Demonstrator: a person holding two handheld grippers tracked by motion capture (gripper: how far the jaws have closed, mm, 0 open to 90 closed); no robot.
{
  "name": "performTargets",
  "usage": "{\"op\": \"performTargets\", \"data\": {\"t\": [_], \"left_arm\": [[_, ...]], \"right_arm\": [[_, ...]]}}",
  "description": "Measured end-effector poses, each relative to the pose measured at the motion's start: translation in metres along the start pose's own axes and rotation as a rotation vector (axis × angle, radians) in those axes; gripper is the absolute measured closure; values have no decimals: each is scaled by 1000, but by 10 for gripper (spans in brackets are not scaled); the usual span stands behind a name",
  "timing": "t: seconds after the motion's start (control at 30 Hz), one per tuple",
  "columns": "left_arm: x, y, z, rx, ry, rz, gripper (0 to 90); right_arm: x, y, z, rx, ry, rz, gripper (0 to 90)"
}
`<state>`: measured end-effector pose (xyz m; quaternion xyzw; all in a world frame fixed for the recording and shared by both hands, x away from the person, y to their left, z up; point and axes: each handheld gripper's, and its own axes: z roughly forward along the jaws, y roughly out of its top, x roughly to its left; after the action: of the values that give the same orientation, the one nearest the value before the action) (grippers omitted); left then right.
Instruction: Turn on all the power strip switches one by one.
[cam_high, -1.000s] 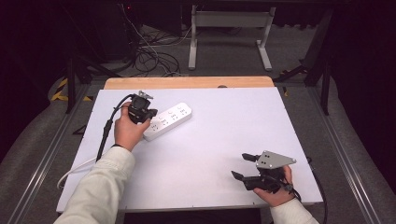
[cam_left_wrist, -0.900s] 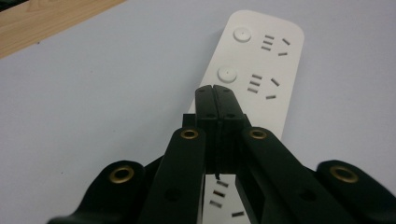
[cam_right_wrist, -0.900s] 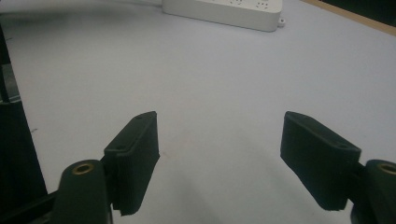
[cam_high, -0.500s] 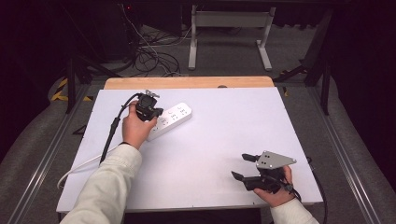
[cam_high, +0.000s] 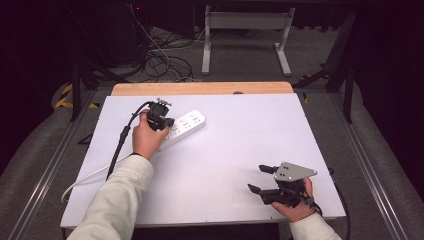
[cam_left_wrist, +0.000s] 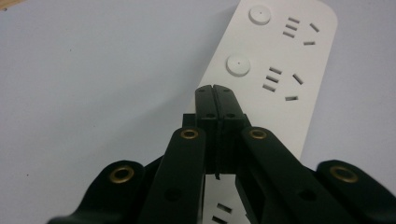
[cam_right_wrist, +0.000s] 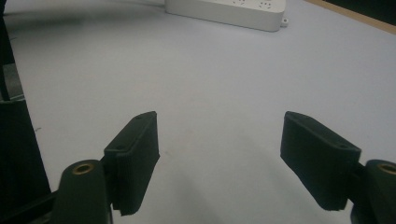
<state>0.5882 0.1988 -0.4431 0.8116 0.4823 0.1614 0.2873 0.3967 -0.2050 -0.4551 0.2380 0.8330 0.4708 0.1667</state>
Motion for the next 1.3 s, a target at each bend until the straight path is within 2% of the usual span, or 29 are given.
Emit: {"op": "performTargets", "data": {"t": [0.4, 0.63, 0.87, 1.0, 1.13, 1.3], "left_arm": [[2, -1, 1, -9, -11, -7, 900], [-1, -2, 1, -12, 13, 22, 900], [-3, -3, 2, -17, 21, 20, 900], [-1, -3, 3, -19, 3, -12, 900], [-3, -3, 3, -17, 18, -3, 900], [-3, -4, 4, -18, 17, -1, 900]], "right_arm": [[0, 0, 0, 1, 0, -1, 289], [0, 0, 0, 1, 1, -2, 289], [1, 0, 0, 2, 1, -2, 289], [1, 0, 0, 3, 2, -2, 289], [1, 0, 0, 2, 2, -3, 288], [2, 0, 0, 1, 3, -1, 288]]}}
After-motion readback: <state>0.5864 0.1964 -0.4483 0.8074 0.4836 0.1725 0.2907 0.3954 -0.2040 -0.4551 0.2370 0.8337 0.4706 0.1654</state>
